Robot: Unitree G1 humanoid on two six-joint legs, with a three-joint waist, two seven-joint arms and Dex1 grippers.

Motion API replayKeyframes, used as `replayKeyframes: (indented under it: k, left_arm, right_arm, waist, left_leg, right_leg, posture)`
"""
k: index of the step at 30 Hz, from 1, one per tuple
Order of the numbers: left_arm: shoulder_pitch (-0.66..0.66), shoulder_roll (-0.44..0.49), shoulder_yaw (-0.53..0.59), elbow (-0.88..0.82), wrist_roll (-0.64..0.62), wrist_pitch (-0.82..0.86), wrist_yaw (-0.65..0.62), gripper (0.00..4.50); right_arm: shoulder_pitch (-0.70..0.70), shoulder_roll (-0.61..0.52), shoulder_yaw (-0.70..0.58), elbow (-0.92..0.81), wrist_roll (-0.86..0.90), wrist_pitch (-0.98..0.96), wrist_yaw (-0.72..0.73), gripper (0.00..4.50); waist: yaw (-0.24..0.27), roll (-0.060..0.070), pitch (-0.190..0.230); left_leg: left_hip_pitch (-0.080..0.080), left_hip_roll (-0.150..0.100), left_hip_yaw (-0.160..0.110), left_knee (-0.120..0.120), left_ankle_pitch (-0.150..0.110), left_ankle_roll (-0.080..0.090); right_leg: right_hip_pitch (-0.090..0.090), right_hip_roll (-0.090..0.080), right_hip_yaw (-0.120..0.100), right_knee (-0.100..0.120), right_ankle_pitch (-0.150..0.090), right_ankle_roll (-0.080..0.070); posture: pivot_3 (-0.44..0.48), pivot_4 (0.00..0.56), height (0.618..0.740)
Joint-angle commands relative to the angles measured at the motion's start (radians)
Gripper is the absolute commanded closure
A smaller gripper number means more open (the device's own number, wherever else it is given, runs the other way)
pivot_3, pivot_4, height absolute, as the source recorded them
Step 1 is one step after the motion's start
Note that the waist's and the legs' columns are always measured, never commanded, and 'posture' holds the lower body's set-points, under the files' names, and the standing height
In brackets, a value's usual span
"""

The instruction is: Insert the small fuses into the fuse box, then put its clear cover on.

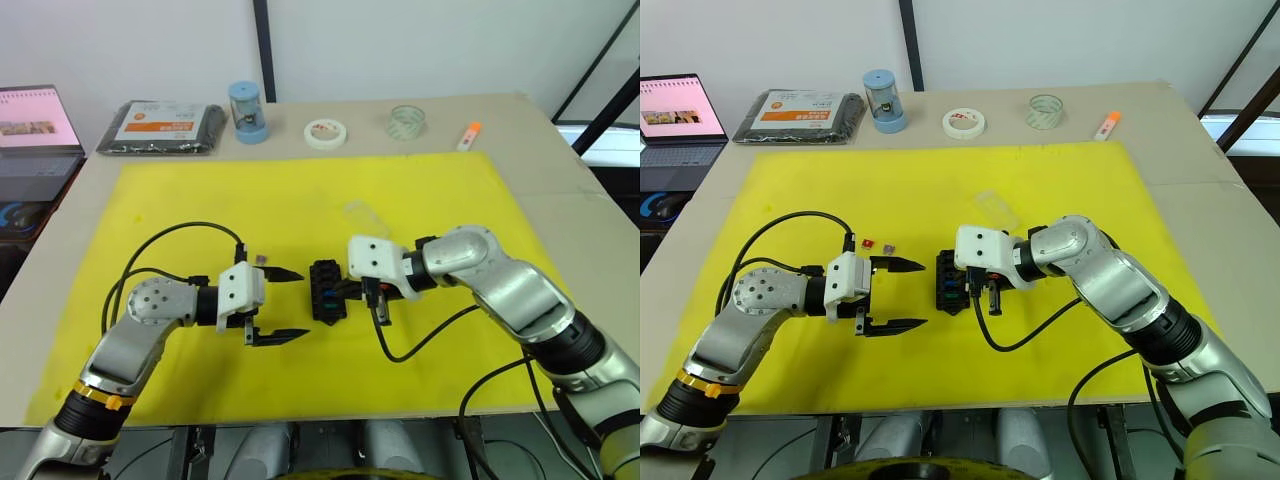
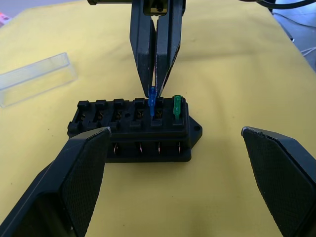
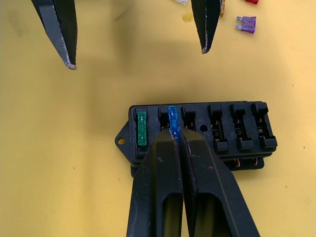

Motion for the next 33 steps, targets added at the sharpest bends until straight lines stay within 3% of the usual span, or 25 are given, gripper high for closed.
replayKeyframes:
  k: [1, 33]
  left_arm:
    - [-0.003, 0.001, 0.002, -0.026, -0.003, -0.002, 0.006, 0.05]
    - [-0.019, 0.004, -0.004, -0.023, 0.004, 0.018, 0.022, 0.05]
  right_arm:
    - [-0.019, 0.011, -0.007, -0.016, -0.002, -0.008, 0.006, 4.5]
    - [-0.032, 0.002, 0.005, -0.027, -0.012, 0.034, 0.011, 4.5]
  waist:
    - [0.0, 0.0, 0.0]
    - [0.0, 0.0, 0.0]
  left_leg:
    - [0.0, 0.0, 0.0, 0.0, 0.0, 0.0]
    - [0.0, 0.0, 0.0, 0.0, 0.0, 0.0]
  right_leg:
    - [0.0, 0.0, 0.0, 0.0, 0.0, 0.0]
    - [0.0, 0.0, 0.0, 0.0, 0.0, 0.0]
  posture:
    - [0.0, 0.15, 0.74]
    - [0.0, 0.15, 0.74]
